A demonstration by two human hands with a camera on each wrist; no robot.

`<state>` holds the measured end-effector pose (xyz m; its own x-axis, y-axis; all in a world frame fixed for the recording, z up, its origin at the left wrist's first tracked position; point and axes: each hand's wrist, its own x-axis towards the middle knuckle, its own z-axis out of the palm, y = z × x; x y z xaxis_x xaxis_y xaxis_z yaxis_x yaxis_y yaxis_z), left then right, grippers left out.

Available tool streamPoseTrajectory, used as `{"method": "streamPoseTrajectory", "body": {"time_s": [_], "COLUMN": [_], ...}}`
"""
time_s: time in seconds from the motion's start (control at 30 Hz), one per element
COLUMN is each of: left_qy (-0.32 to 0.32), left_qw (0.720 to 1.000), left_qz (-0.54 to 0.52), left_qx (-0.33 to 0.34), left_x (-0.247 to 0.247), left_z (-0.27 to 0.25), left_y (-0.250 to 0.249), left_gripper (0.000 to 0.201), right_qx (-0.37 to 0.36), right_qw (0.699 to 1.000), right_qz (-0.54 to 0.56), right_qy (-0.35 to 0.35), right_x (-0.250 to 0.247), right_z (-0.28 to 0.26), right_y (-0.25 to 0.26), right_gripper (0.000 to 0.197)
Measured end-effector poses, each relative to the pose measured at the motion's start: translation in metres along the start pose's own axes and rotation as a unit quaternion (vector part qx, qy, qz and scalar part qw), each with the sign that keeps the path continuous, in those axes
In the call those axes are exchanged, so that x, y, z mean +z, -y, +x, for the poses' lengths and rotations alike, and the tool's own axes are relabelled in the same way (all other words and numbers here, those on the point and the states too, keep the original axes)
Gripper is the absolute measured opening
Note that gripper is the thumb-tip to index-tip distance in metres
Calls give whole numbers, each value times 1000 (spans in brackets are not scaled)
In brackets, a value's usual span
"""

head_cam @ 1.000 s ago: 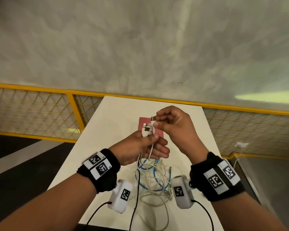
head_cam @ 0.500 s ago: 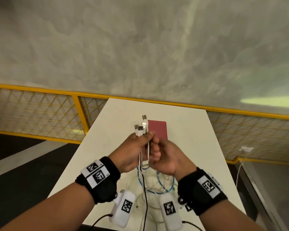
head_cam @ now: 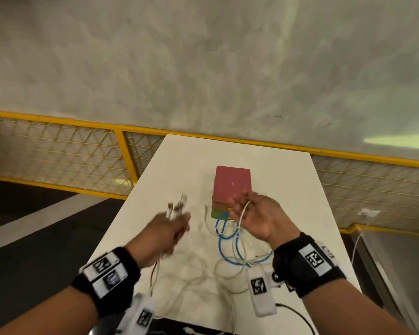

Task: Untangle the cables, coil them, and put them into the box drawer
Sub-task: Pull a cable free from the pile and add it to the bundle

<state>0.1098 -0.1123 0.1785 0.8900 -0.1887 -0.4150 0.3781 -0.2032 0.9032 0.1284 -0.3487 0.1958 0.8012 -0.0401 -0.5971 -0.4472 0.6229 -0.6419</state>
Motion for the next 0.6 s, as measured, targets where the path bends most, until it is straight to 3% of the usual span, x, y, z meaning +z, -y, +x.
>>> {"method": "streamPoseTrajectory", "body": {"time_s": [0.1, 0.17, 0.23, 0.3, 0.4, 0.5, 0.6], "left_qy": [-27, 1, -8, 9, 133, 276, 355], "left_qw": [990, 984, 982, 986, 984, 944, 882], "left_qz": [-30, 3, 9, -19, 74, 179, 304], "left_qx": [133, 177, 186, 165, 90, 3, -61], "left_x": [33, 56, 68, 67, 49, 21, -3], "left_z": [6, 7, 10, 15, 13, 6, 0], "left_y": [-44, -54, -50, -45, -34, -13, 4], "left_gripper": [16, 1, 8, 12, 24, 31, 22], "right_qx": [10, 18, 36, 37, 33, 44, 44], "right_qw": [997, 995, 993, 994, 998, 999, 998], "right_qz": [-48, -20, 16, 19, 28, 26, 37], "right_qy": [67, 97, 115, 105, 54, 5, -8], "right_x": [21, 31, 35, 30, 15, 2, -8], "right_z": [-13, -19, -22, -21, -8, 2, 10], "right_y": [-28, -34, -30, -23, -7, 6, 8], "right_gripper": [26, 33, 37, 38, 30, 25, 27]}}
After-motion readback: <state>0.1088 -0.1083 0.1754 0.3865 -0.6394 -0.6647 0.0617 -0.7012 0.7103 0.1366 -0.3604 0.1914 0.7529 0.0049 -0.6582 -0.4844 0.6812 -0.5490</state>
